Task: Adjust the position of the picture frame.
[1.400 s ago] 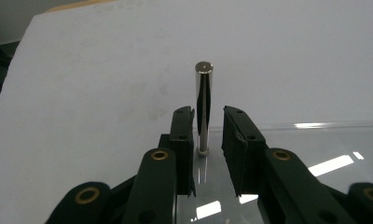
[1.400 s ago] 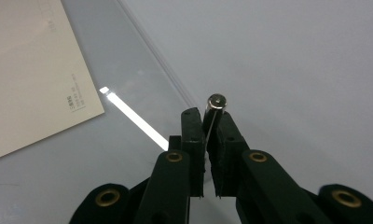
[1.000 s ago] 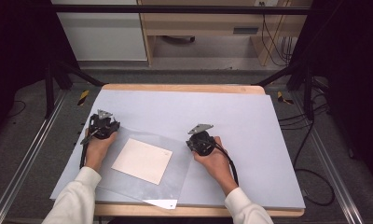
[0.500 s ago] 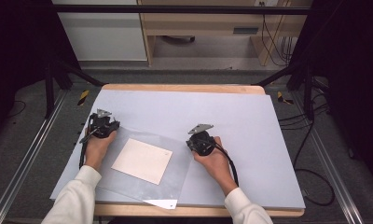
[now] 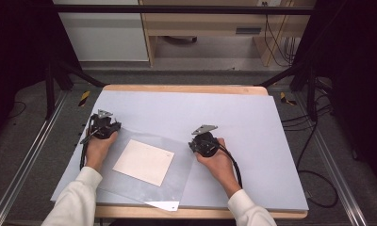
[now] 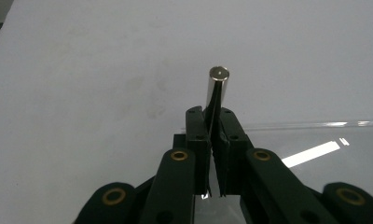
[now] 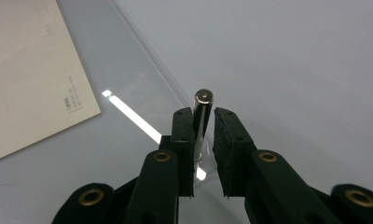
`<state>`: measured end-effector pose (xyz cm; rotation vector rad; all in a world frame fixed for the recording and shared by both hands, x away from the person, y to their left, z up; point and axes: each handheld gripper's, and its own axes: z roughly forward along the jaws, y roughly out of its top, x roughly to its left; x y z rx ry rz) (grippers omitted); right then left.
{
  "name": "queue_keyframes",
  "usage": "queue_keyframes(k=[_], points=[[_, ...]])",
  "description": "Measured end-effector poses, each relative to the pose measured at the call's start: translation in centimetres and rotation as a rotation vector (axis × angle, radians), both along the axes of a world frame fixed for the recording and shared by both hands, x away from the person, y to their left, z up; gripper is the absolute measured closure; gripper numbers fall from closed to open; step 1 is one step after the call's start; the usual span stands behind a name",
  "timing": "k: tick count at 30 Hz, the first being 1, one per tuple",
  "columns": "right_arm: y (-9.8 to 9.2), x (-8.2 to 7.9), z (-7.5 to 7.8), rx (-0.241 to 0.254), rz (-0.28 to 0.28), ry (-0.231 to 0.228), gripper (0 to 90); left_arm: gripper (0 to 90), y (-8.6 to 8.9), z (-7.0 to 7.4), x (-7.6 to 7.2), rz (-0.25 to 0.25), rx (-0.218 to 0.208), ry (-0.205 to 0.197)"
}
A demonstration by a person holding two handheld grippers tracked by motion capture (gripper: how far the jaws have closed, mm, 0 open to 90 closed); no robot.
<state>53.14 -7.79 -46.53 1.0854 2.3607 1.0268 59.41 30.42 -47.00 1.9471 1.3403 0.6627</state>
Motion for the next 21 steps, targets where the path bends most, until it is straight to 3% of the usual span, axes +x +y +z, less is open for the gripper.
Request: queue_keyframes(k=[7,14,21], points=[[0.2,-0.1,0.1,-0.013,0.015,0.002,85.5,84.7,0.1,0.1,0.0,-0.007,-0.001,0.002],[-0.3,0.2,0.7,0.021,0.007,0.075,84.9,85.0,0.0,1.1,0.0,-0.051,0.013,0.035],[-1.2,0.4,2.1,0.023,0.018,0.067,83.4,85.1,-0.5,2.8,-0.5,-0.068,0.021,0.038]])
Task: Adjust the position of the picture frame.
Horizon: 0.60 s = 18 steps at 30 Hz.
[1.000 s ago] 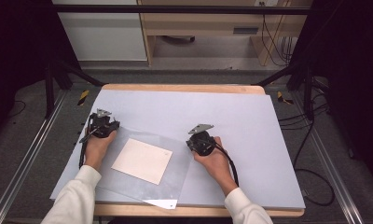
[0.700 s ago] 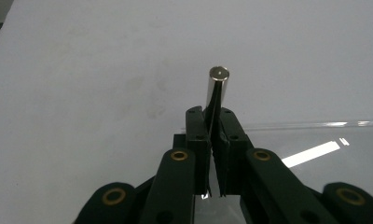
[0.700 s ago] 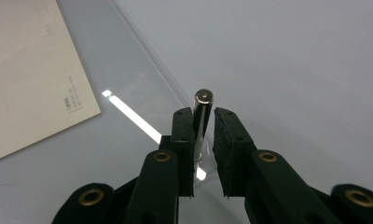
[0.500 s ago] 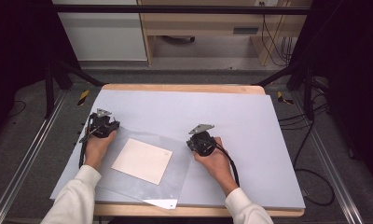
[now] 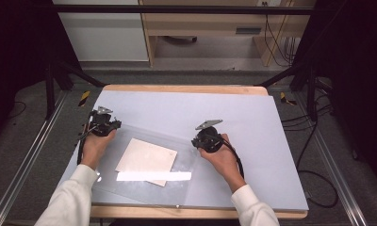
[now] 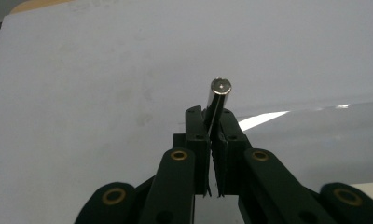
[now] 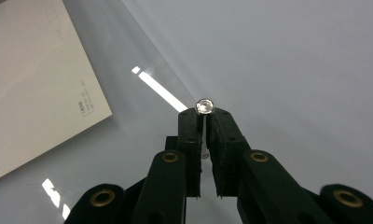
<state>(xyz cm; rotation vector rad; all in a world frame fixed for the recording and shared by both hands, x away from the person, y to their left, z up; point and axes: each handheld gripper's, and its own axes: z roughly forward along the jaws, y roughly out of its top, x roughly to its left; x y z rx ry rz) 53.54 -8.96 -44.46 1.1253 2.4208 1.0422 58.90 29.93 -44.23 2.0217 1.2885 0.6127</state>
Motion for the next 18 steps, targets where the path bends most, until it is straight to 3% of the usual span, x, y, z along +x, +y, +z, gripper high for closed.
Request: queue_keyframes(k=[9,18], points=[[-1.3,0.3,1.2,0.007,0.008,0.026,82.6,85.1,-0.8,1.8,-0.6,-0.040,0.023,-0.005],[-2.3,0.2,2.8,-0.002,0.012,0.018,82.6,85.1,-1.3,3.3,-1.0,-0.070,0.011,-0.010]])
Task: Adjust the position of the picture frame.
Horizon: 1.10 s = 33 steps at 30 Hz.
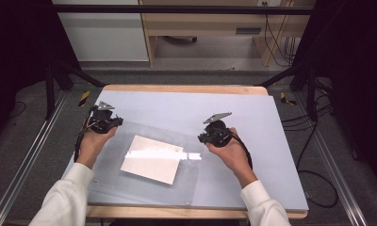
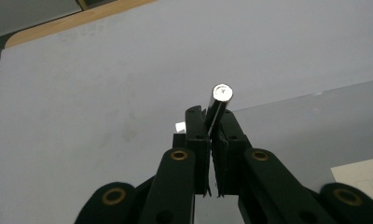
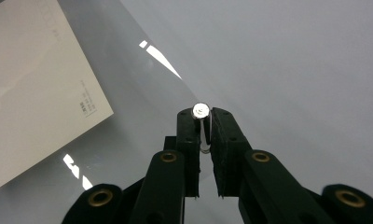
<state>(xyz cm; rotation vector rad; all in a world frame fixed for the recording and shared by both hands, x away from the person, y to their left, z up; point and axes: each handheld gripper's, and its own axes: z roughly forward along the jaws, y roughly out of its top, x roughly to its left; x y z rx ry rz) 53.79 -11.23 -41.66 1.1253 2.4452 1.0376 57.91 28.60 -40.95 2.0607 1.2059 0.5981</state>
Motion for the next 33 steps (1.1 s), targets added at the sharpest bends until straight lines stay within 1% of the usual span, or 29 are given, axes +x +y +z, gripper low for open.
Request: queue_keyframes(k=[3,6,7,9,10,12,13,16,17,18,19,21,22,24,25,26,30,33], points=[[-0.6,0.0,0.7,0.001,-0.002,-0.005,82.5,85.0,-0.5,0.6,-0.2,-0.010,0.003,-0.001],[-1.0,0.1,1.0,0.001,-0.001,-0.010,82.4,85.0,-0.8,0.7,-0.3,-0.012,-0.004,-0.004],[-1.3,0.1,1.2,-0.004,-0.002,-0.014,82.4,85.0,-1.0,0.8,-0.4,-0.021,0.006,-0.003],[-1.9,0.1,1.6,-0.007,-0.001,-0.018,82.3,85.0,-1.6,1.0,-0.4,-0.025,-0.004,-0.003],[-2.1,0.1,1.8,-0.011,-0.006,-0.017,82.4,85.0,-1.8,1.1,-0.4,-0.033,0.004,0.001],[-2.3,0.1,1.9,-0.015,-0.006,-0.019,82.4,85.0,-2.1,1.2,-0.4,-0.035,0.004,0.000],[-2.9,0.1,2.2,-0.021,-0.016,-0.012,82.4,85.0,-2.6,1.3,-0.5,-0.044,0.007,0.000],[-3.7,0.2,2.5,-0.025,-0.018,-0.018,82.3,85.0,-3.4,1.6,-0.6,-0.053,0.009,-0.007],[-3.9,0.1,2.6,-0.029,-0.026,-0.010,82.3,85.0,-3.7,1.7,-0.6,-0.058,0.015,-0.007],[-4.2,0.2,2.7,-0.032,-0.022,-0.021,82.3,85.0,-3.9,1.8,-0.6,-0.059,0.014,-0.010],[-4.5,0.2,2.9,-0.036,-0.031,-0.014,82.3,84.9,-4.2,2.0,-0.7,-0.062,0.014,-0.011],[-5.0,0.2,3.3,-0.034,-0.039,-0.018,82.2,84.9,-4.5,2.1,-0.7,-0.064,0.012,-0.012],[-5.3,0.2,3.5,-0.037,-0.040,-0.017,82.2,84.9,-5.0,2.4,-0.7,-0.073,0.018,-0.012],[-5.8,0.3,3.7,-0.036,-0.042,-0.020,82.1,84.9,-5.5,2.6,-0.8,-0.079,0.017,-0.007],[-6.1,0.3,3.9,-0.038,-0.045,-0.014,82.1,84.9,-5.8,2.7,-0.8,-0.080,0.015,-0.009],[-6.5,0.3,4.0,-0.038,-0.045,-0.011,82.1,84.9,-6.0,2.8,-0.9,-0.082,0.016,-0.006],[-7.4,0.3,4.5,-0.037,-0.049,-0.009,82.1,84.9,-7.0,3.3,-1.1,-0.087,0.013,-0.012],[-8.1,0.3,4.9,-0.048,-0.053,-0.003,82.0,84.8,-7.6,3.6,-1.3,-0.097,0.022,-0.008]])
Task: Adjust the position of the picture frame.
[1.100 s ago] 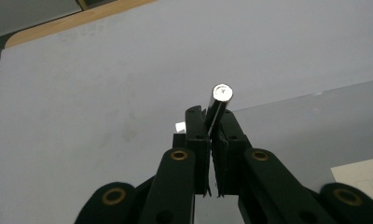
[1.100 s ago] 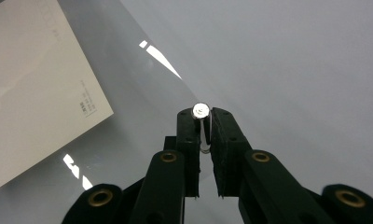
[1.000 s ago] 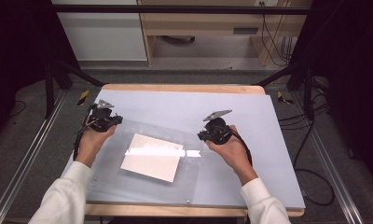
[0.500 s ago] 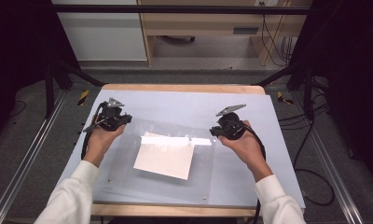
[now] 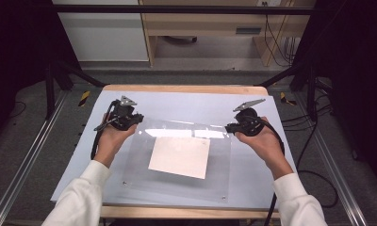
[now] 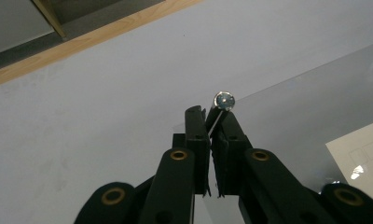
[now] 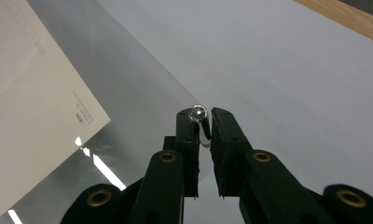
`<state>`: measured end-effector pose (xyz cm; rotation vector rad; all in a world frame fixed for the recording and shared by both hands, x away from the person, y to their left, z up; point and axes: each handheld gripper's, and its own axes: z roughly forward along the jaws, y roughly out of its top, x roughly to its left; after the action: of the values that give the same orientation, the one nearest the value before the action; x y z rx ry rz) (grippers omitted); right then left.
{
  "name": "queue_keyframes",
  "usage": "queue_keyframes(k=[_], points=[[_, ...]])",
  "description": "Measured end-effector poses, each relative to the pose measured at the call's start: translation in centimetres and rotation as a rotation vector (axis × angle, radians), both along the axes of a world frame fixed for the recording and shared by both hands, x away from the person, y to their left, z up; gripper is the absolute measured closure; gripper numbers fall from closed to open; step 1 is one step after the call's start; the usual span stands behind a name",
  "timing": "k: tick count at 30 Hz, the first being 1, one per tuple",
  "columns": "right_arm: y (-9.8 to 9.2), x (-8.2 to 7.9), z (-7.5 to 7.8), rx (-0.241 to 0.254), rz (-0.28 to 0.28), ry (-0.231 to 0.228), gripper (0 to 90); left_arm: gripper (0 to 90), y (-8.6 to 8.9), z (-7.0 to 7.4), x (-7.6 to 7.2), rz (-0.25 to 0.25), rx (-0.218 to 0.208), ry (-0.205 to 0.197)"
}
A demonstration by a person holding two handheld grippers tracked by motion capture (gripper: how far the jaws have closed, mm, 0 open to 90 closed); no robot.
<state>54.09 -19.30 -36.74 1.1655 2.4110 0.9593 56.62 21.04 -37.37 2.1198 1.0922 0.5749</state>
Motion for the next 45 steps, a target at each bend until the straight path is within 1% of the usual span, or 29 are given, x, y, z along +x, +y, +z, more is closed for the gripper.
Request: queue_keyframes(k=[6,7,8,10,13,18,19,21,22,23,24,25,26,27,30,32,34,35,36,37,40,42,43,44,45], points=[[-0.9,0.3,0.5,-0.001,-0.008,0.013,82.0,84.7,-0.8,0.4,-0.6,-0.002,0.011,0.009],[-1.1,0.5,0.5,0.003,-0.016,0.019,82.0,84.7,-1.1,0.4,-0.9,0.000,0.015,0.015],[-1.2,0.6,0.5,0.000,-0.010,0.022,82.0,84.6,-1.1,0.3,-1.0,0.000,0.020,0.014],[-1.2,0.7,0.2,-0.001,-0.018,0.033,82.0,84.7,-1.1,0.0,-1.2,0.001,0.029,0.021],[-1.0,1.0,-0.7,-0.011,-0.017,0.048,82.0,84.6,-1.0,-1.1,-1.3,0.009,0.036,0.038],[-0.3,1.7,-2.9,-0.025,-0.030,0.079,81.5,84.1,-0.7,-3.5,-1.0,0.025,0.039,0.067],[-0.3,1.9,-3.3,-0.019,-0.033,0.083,81.6,84.2,-0.6,-3.9,-0.9,0.028,0.037,0.074],[-0.1,2.3,-4.0,-0.013,-0.037,0.082,81.9,84.6,-0.6,-4.5,-0.8,0.032,0.040,0.065],[-0.1,2.3,-4.0,-0.013,-0.037,0.082,81.9,84.7,-0.6,-4.5,-0.8,0.032,0.040,0.065],[-0.1,2.5,-4.7,-0.013,-0.043,0.086,82.2,84.7,-0.6,-5.1,-0.6,0.033,0.040,0.073],[-0.1,2.5,-4.7,-0.013,-0.043,0.086,82.2,84.7,-0.6,-5.1,-0.6,0.033,0.040,0.073],[-0.1,2.6,-5.2,-0.011,-0.049,0.087,82.4,84.7,-0.5,-5.7,-0.4,0.035,0.028,0.081],[-0.1,2.6,-5.2,-0.011,-0.049,0.087,82.4,84.8,-0.5,-5.7,-0.4,0.035,0.028,0.081],[0.0,2.7,-5.8,-0.005,-0.066,0.085,82.9,84.8,-0.5,-6.2,-0.2,0.035,0.031,0.082],[0.1,2.7,-6.4,-0.012,-0.073,0.072,83.6,84.8,-0.6,-6.6,-0.1,0.036,0.026,0.088],[0.3,2.7,-6.7,-0.019,-0.083,0.069,83.9,84.8,-0.5,-7.1,0.1,0.038,0.021,0.093],[0.4,2.8,-6.9,-0.022,-0.086,0.068,84.1,84.8,-0.5,-7.2,0.1,0.037,0.024,0.094],[0.4,2.8,-7.3,-0.022,-0.090,0.062,84.3,84.8,-0.6,-7.5,0.2,0.041,0.016,0.094],[0.4,2.8,-7.4,-0.018,-0.095,0.066,84.3,84.8,-0.6,-7.5,0.2,0.041,0.016,0.094],[0.4,2.9,-7.6,-0.021,-0.095,0.060,84.4,84.8,-0.5,-7.7,0.2,0.046,0.011,0.096],[0.5,2.8,-7.8,-0.019,-0.103,0.062,84.6,84.7,-0.5,-8.1,0.2,0.051,0.009,0.091],[0.5,2.8,-8.0,-0.023,-0.102,0.060,84.6,84.1,-0.5,-8.3,0.1,0.054,0.003,0.079],[0.6,2.8,-8.1,-0.033,-0.097,0.055,84.2,82.9,-0.4,-8.2,0.0,0.051,-0.010,0.057],[0.5,2.7,-8.1,-0.031,-0.085,0.046,81.9,78.7,-0.4,-8.0,-0.2,0.051,-0.017,0.030],[0.4,2.6,-8.0,-0.012,-0.082,0.046,79.8,73.6,-0.3,-7.8,-0.5,0.058,-0.004,-0.003]])
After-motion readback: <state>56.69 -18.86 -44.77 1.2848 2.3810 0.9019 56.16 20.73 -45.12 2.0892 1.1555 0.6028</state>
